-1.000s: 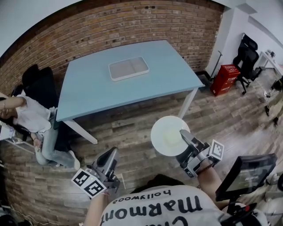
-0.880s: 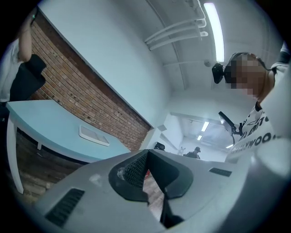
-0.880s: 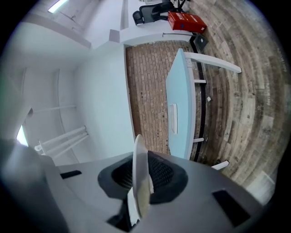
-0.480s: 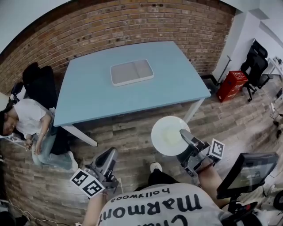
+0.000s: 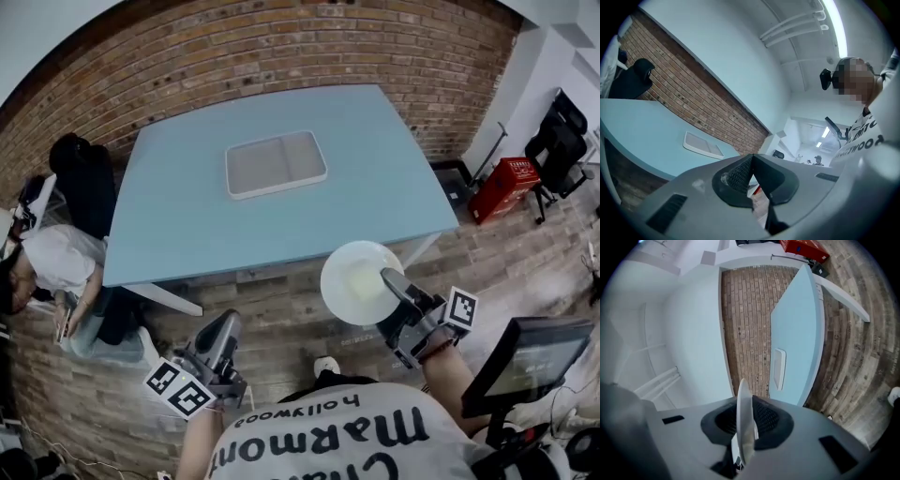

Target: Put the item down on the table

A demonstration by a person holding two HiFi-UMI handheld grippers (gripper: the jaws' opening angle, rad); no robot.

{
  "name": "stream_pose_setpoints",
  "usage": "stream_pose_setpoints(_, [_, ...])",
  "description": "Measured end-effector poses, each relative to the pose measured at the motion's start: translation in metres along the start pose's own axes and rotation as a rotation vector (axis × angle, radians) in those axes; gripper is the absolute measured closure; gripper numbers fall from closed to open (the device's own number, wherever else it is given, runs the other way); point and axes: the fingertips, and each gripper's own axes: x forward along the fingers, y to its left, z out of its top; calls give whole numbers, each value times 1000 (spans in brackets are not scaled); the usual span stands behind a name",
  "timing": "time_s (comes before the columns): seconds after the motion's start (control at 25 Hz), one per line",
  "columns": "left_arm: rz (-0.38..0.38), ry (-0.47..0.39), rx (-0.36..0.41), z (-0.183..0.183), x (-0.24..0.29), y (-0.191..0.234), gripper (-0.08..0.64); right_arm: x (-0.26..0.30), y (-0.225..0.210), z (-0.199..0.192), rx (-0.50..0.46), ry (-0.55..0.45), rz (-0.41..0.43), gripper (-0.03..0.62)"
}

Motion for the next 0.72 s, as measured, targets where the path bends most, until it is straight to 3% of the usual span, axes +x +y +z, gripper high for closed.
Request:
stream_pose_setpoints(0.4, [33, -12, 46, 1, 47, 27, 552, 48, -17, 51, -15, 39, -3, 548])
stream_pose_setpoints(0.72, [84, -4, 77, 18, 67, 57, 554, 79, -34, 63, 2, 51, -31, 548])
